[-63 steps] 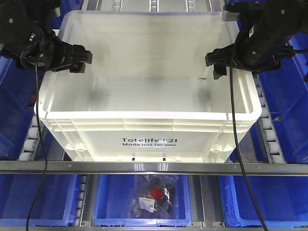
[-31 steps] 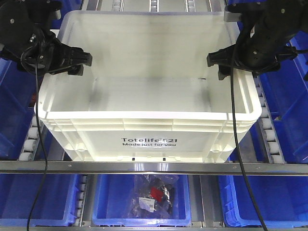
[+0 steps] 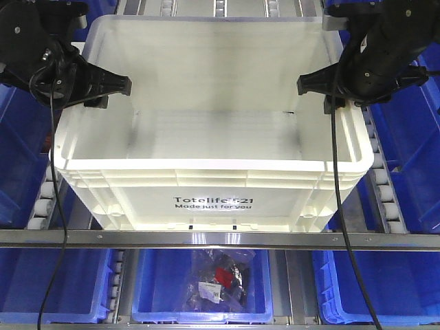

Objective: Move bin from left to right shelf
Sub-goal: 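Close both grippers on the rims and pull the crate toward the robot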

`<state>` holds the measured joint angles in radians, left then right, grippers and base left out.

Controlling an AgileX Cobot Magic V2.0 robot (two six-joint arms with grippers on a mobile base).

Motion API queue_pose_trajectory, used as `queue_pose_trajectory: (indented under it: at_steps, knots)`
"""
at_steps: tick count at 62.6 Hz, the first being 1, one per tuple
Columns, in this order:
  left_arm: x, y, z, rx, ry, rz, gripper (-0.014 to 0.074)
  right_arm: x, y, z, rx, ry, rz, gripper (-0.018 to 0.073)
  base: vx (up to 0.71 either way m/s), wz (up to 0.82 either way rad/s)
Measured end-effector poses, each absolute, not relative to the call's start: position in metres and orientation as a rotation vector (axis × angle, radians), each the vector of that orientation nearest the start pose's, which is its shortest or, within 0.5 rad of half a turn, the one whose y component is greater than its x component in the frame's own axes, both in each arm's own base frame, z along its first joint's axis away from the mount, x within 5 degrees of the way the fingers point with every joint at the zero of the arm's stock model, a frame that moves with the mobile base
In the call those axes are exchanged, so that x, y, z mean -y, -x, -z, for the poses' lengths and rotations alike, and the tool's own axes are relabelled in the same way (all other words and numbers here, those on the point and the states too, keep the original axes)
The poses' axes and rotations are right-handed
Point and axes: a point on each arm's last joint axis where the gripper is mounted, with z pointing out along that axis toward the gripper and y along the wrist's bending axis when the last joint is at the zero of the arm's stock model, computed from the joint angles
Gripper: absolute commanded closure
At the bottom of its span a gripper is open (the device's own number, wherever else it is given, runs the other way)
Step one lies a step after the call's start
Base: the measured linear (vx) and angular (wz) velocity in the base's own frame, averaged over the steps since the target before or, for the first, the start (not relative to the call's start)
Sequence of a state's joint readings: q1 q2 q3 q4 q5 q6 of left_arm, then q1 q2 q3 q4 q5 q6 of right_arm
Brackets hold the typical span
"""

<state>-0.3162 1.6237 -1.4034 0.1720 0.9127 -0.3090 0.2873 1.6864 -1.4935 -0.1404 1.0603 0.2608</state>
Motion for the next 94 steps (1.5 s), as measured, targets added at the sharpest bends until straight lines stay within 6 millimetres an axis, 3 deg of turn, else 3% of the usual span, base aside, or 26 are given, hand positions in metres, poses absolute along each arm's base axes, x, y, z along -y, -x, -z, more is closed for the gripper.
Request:
queue_pose_trajectory:
  at_steps: [41,58,77,94]
  knots:
    - [0.099,-0.336,-0.314,-2.597,-0.076,0.045,0.0603,-0.093,-0.347,-0.312,-2.715,0.087,0.007,0.0559,0.00,0.00]
    - [0.096,-0.327,-0.329,-2.561,-0.074,0.063,0.0603,-0.092,-0.343,-0.317,-2.695,0.085,-0.002,0.0565,0.00,0.00]
    - [0.089,-0.301,-0.364,-2.483,-0.054,0.112,0.0603,-0.088,-0.320,-0.353,-2.606,0.077,-0.058,0.0565,0.00,0.00]
    - [0.088,-0.278,-0.376,-2.436,-0.060,0.165,0.0603,-0.079,-0.286,-0.369,-2.531,0.072,-0.099,0.0564,0.00,0.00]
